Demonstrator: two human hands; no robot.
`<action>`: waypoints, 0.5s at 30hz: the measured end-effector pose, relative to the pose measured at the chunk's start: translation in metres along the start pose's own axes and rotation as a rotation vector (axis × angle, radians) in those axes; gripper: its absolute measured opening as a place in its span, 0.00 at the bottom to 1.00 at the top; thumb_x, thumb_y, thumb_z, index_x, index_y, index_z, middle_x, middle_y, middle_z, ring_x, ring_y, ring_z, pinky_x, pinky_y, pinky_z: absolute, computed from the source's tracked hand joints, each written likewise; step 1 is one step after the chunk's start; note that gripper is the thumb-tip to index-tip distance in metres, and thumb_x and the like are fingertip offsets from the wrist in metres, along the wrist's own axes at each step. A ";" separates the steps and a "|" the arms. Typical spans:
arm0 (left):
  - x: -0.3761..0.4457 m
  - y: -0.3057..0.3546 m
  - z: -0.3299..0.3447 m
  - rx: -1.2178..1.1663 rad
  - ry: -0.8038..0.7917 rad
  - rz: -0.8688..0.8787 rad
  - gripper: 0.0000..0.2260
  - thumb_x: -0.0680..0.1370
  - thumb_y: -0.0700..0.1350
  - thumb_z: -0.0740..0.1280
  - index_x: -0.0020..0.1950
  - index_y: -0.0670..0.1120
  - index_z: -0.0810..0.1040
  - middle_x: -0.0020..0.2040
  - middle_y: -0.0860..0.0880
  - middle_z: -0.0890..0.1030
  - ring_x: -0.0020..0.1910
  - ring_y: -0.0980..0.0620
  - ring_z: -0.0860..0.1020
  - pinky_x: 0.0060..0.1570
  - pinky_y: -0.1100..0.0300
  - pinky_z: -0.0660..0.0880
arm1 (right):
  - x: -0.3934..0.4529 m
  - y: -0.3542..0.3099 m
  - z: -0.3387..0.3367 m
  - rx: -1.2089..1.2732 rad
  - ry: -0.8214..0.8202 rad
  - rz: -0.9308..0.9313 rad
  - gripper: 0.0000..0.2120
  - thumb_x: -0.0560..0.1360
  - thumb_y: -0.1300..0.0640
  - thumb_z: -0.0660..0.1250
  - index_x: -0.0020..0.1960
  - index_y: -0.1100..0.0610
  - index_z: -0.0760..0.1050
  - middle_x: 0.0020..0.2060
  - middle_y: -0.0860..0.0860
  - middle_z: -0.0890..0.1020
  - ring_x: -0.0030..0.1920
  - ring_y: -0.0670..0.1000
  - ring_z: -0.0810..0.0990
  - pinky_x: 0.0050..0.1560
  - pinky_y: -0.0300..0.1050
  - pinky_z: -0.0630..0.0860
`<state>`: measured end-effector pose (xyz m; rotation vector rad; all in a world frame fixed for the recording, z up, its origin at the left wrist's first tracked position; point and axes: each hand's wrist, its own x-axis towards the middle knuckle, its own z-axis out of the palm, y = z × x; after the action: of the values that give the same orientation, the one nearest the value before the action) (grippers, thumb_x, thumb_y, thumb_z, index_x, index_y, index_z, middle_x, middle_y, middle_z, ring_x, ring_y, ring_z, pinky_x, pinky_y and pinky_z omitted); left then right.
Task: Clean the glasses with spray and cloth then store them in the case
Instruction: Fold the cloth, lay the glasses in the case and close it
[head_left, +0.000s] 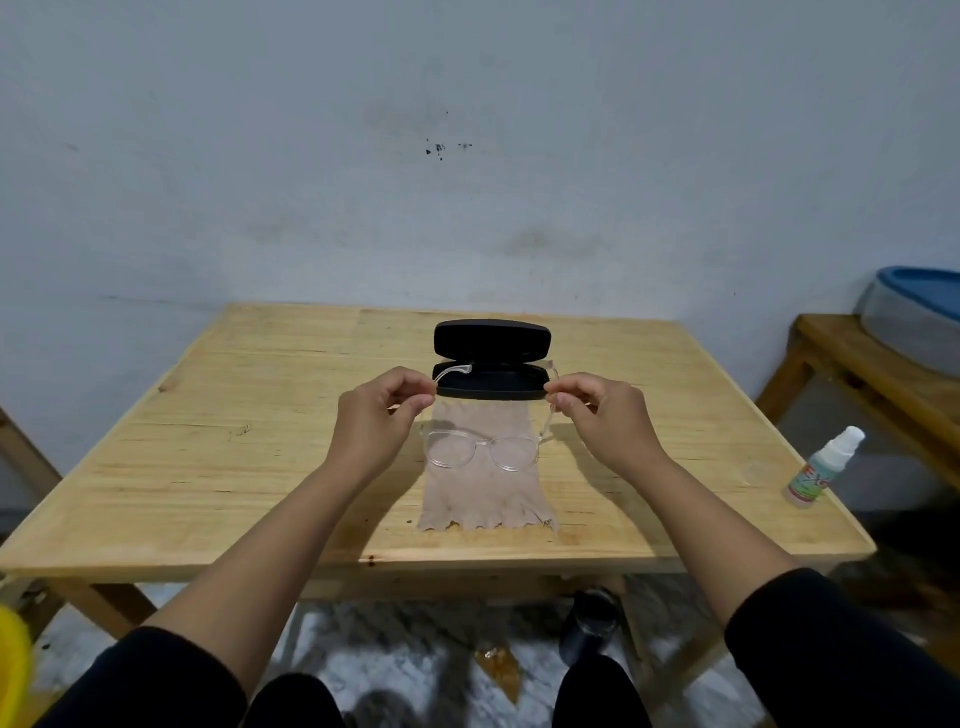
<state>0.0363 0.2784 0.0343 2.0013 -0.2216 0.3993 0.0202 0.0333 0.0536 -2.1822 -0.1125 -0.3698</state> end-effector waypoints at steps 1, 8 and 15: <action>0.000 0.000 0.000 -0.002 0.002 -0.002 0.06 0.73 0.38 0.69 0.45 0.49 0.81 0.41 0.58 0.82 0.42 0.66 0.79 0.44 0.76 0.73 | 0.000 0.000 0.000 0.002 0.001 0.000 0.08 0.75 0.63 0.66 0.50 0.55 0.82 0.39 0.48 0.83 0.44 0.47 0.82 0.50 0.38 0.76; -0.003 0.000 -0.001 0.000 0.006 -0.001 0.08 0.73 0.39 0.70 0.49 0.50 0.81 0.42 0.58 0.82 0.43 0.70 0.78 0.46 0.78 0.71 | -0.003 0.000 -0.001 0.017 -0.027 0.012 0.12 0.72 0.63 0.70 0.55 0.57 0.80 0.43 0.48 0.83 0.44 0.43 0.81 0.51 0.32 0.76; -0.026 -0.002 -0.020 0.046 0.044 -0.041 0.13 0.73 0.41 0.70 0.57 0.49 0.79 0.49 0.56 0.81 0.48 0.66 0.77 0.47 0.80 0.70 | -0.028 0.005 -0.001 0.005 0.004 0.141 0.11 0.72 0.60 0.71 0.54 0.56 0.78 0.45 0.49 0.81 0.43 0.42 0.77 0.38 0.26 0.72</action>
<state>0.0096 0.2970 0.0310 2.0365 -0.1454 0.4253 -0.0058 0.0310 0.0421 -2.1698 0.0425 -0.2941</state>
